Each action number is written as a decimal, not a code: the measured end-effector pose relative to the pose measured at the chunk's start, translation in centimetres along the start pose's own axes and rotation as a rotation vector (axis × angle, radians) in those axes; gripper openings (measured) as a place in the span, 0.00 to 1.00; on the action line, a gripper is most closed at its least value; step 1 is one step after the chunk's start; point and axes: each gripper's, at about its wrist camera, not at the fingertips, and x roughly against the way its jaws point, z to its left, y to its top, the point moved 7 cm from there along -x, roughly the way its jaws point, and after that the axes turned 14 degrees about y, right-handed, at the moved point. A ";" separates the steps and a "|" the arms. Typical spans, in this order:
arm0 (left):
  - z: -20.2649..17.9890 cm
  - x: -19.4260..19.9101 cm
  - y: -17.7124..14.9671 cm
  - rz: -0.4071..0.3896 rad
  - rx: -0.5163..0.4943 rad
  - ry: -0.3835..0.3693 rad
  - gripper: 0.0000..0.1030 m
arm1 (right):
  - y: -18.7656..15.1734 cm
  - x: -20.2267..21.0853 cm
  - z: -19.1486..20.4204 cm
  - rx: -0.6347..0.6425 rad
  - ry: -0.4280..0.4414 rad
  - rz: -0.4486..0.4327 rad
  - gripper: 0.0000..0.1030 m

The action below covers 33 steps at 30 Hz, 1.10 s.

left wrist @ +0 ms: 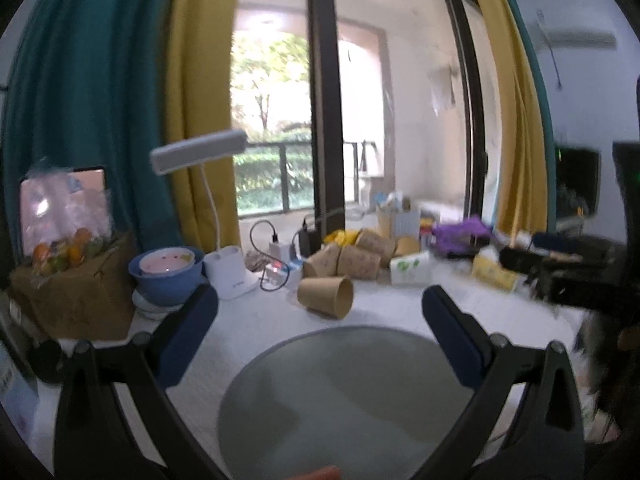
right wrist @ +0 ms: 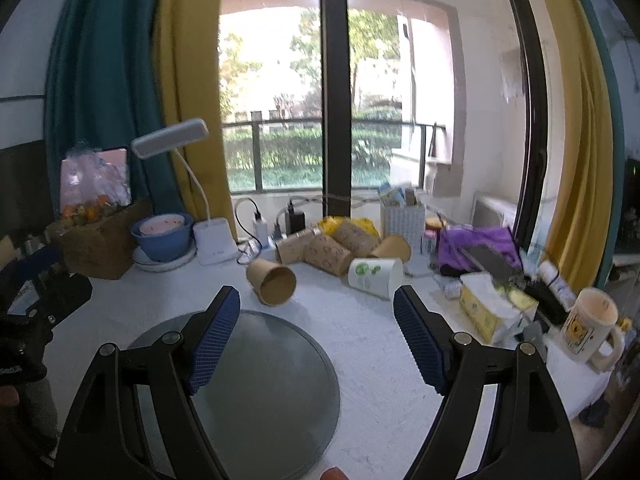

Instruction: Flip cup upright

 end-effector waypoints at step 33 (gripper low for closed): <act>-9.1 -28.8 -7.9 0.284 -0.985 -0.408 0.99 | -4.3 -15.7 -10.9 -0.238 -0.081 0.245 0.79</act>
